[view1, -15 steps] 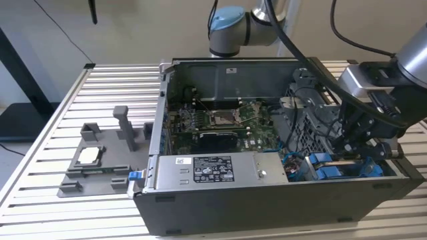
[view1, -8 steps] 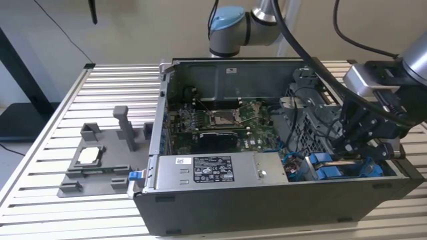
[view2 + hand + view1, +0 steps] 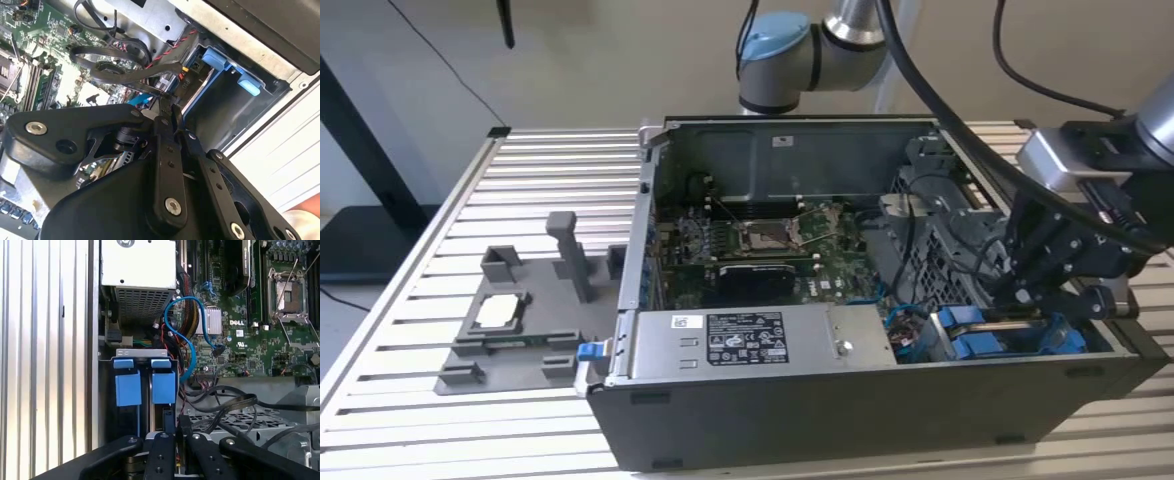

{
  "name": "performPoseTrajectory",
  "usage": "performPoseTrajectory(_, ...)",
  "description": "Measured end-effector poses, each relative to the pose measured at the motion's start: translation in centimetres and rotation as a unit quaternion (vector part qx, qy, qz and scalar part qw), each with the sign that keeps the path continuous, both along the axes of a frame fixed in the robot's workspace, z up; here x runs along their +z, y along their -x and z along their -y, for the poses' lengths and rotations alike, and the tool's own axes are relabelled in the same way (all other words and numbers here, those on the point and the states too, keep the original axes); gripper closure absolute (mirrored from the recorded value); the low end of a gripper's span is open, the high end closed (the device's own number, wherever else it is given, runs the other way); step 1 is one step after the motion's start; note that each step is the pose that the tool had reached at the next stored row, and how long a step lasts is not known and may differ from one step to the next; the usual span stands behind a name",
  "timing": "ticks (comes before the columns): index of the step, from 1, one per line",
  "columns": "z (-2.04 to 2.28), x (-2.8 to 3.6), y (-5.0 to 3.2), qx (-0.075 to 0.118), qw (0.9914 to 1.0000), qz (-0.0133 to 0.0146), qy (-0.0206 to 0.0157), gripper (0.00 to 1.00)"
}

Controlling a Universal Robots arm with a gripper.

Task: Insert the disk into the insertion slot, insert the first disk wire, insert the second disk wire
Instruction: 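Insert the second disk wire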

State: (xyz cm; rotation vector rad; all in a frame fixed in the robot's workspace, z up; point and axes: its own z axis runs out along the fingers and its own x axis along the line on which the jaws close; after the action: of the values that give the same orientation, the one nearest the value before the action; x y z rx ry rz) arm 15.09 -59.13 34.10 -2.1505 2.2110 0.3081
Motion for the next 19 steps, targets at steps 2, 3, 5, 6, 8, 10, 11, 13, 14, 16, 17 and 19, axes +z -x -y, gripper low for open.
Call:
performPoseTrajectory(2, 0.00, -0.01, -0.07, 0.000, 1.00000, -0.0013, 0.0000, 0.84)
performPoseTrajectory(3, 0.00, -0.03, -0.09, 0.000, 1.00000, -0.0016, -0.0001, 0.84)
performPoseTrajectory(5, 0.01, -0.05, -0.13, 0.000, 1.00000, -0.0020, 0.0000, 0.84)
performPoseTrajectory(6, 0.01, -0.07, -0.15, 0.000, 1.00000, -0.0022, 0.0001, 0.84)
performPoseTrajectory(8, 0.01, -0.13, -0.16, 0.000, 1.00000, -0.0028, 0.0001, 0.84)
performPoseTrajectory(10, 0.01, -0.20, -0.18, 0.000, 0.99999, -0.0034, 0.0001, 0.84)
performPoseTrajectory(11, 0.01, -0.24, -0.18, 0.000, 0.99999, -0.0036, 0.0002, 0.84)
performPoseTrajectory(13, 0.01, -0.38, -0.18, 0.000, 0.99999, -0.0043, 0.0003, 0.84)
performPoseTrajectory(14, 0.01, -0.47, -0.18, 0.000, 0.99999, -0.0049, 0.0004, 0.84)
performPoseTrajectory(16, 0.01, -0.61, -0.17, 0.000, 0.99998, -0.0056, 0.0010, 0.84)
performPoseTrajectory(17, 0.01, -0.68, -0.17, 0.000, 0.99998, -0.0057, 0.0012, 0.84)
performPoseTrajectory(19, 0.01, -0.82, -0.17, 0.000, 0.99998, -0.0059, 0.0012, 0.84)
